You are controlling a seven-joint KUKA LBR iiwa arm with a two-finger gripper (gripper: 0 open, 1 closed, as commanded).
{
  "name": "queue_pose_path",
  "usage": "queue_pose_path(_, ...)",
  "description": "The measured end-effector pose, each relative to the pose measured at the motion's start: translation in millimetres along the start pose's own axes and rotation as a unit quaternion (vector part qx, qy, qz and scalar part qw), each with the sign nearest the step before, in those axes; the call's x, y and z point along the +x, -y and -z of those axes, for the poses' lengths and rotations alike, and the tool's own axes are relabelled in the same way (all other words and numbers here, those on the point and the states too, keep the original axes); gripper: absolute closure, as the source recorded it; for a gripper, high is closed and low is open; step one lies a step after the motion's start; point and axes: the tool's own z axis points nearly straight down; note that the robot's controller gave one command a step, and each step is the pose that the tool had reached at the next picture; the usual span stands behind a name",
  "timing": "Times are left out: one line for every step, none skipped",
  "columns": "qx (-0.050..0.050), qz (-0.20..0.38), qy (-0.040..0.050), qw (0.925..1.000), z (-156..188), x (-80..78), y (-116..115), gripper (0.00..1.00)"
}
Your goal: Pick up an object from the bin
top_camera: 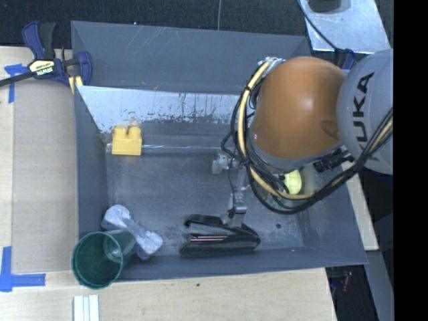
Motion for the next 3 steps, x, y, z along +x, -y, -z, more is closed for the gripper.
queue_pose_path(-0.001,-0.001,0.0045,1.0000,4.7,-1.4,0.5,0.00)
queue_pose_path(-0.001,-0.026,0.0066,0.9996,-77.8,-2.6,19.1,0.00)
queue_pose_path(-0.002,-0.040,0.0102,0.9991,-79.6,9.5,38.0,0.00)
